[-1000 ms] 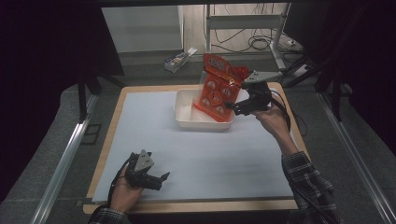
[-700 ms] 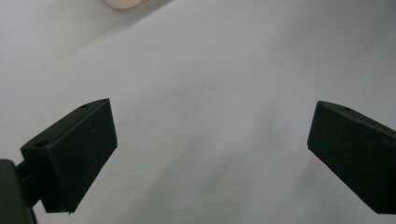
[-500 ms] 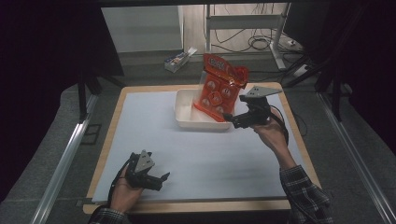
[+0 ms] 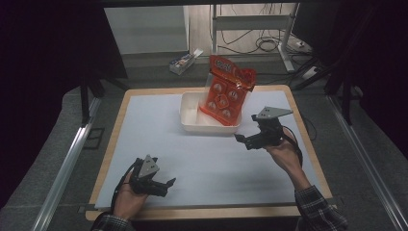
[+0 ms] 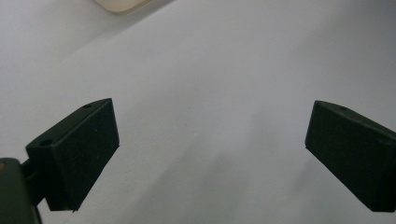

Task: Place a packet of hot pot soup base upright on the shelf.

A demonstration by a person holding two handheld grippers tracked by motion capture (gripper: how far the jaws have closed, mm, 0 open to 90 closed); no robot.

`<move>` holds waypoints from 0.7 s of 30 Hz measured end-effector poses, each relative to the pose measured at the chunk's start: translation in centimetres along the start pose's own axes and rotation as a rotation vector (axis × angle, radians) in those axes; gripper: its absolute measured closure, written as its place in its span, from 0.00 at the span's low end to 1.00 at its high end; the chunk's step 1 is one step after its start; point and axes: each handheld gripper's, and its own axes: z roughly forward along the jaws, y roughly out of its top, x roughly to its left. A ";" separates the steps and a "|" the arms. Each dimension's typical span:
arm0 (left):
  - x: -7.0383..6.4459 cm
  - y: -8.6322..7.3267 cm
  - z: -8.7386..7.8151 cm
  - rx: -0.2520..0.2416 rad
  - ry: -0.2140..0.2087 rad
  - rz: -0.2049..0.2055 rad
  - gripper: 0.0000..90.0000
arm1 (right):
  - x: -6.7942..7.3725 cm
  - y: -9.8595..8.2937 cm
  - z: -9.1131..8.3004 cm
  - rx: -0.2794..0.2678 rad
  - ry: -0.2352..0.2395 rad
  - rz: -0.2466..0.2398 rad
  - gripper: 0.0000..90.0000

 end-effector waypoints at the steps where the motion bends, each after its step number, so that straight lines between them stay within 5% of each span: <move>1: 0.0 0.0 0.0 0.000 0.000 0.000 0.03 | 0.0 0.0 0.0 0.000 0.000 0.000 0.00; 10: -0.1 0.0 0.0 0.001 0.010 0.012 0.03 | 1.4 -1.1 -1.1 0.011 -0.041 -0.037 0.00; 21: -0.2 0.0 0.0 0.004 0.012 0.021 0.04 | 2.3 -3.7 -1.9 0.040 -0.063 -0.004 0.00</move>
